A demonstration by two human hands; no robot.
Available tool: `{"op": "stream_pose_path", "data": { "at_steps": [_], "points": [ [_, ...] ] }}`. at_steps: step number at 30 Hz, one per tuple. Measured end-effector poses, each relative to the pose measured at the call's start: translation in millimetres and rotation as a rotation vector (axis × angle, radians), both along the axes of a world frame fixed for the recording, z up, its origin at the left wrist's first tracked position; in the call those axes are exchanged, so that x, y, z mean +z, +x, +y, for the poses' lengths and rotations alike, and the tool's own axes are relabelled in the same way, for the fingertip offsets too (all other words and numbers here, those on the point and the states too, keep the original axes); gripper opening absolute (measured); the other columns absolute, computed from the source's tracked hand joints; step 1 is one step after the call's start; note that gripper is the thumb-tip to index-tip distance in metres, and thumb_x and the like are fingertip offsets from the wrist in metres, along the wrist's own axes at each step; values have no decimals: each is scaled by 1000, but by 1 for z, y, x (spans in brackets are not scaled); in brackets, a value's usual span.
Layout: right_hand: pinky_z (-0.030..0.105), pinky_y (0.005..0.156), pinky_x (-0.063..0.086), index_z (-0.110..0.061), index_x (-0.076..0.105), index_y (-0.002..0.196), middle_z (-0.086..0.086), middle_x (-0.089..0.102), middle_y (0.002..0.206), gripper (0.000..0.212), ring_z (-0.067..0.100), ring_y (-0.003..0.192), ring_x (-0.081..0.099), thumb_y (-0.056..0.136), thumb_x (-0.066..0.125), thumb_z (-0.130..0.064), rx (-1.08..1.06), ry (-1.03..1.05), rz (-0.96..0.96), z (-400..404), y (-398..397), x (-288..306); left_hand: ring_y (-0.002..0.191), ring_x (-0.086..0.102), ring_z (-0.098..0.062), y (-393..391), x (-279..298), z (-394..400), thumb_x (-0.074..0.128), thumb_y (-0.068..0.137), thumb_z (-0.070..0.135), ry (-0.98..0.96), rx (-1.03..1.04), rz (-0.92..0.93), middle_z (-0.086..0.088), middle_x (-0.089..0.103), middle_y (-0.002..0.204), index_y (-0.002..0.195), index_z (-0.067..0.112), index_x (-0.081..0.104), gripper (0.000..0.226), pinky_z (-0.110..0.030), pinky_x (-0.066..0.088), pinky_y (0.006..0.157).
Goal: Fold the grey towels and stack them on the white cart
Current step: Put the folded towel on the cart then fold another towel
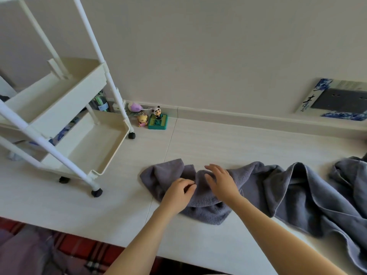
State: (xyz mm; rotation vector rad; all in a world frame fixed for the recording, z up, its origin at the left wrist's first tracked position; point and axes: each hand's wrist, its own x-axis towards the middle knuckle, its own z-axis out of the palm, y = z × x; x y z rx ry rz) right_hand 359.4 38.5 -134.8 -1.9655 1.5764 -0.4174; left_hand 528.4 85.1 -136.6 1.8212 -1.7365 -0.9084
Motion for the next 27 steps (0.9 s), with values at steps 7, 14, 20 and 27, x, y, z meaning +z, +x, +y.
{"op": "stream_pose_path", "data": {
  "at_steps": [7,14,20,27],
  "points": [
    [42,105,31,-29,55,125,4,57,130,41,29,123,44,98,32,-49,78,360,154,-31,14,-8,84,57,-8,-4,-5,9,62,89,28,169,97,202,12,62,84,87,20,62,8,-16,40,75],
    [23,65,39,-20,62,72,-3,61,73,29,11,70,52,93,54,-39,66,416,-60,-25,-3,9,79,56,1,5,3,13,64,89,26,224,134,340,15,63,81,81,22,63,9,0,36,67],
    [26,73,43,-18,61,76,-5,60,74,21,11,73,53,92,58,-32,38,425,-435,-11,-20,49,113,59,-12,-10,32,-5,48,98,23,294,100,697,3,65,118,116,24,60,21,-32,42,104],
    [8,64,39,-17,62,79,-11,60,71,19,-3,65,51,95,54,-23,131,87,-398,-3,-40,135,111,60,-16,-34,97,-34,51,85,52,253,-110,641,0,69,111,107,25,69,39,-37,40,105]
  ]
}}
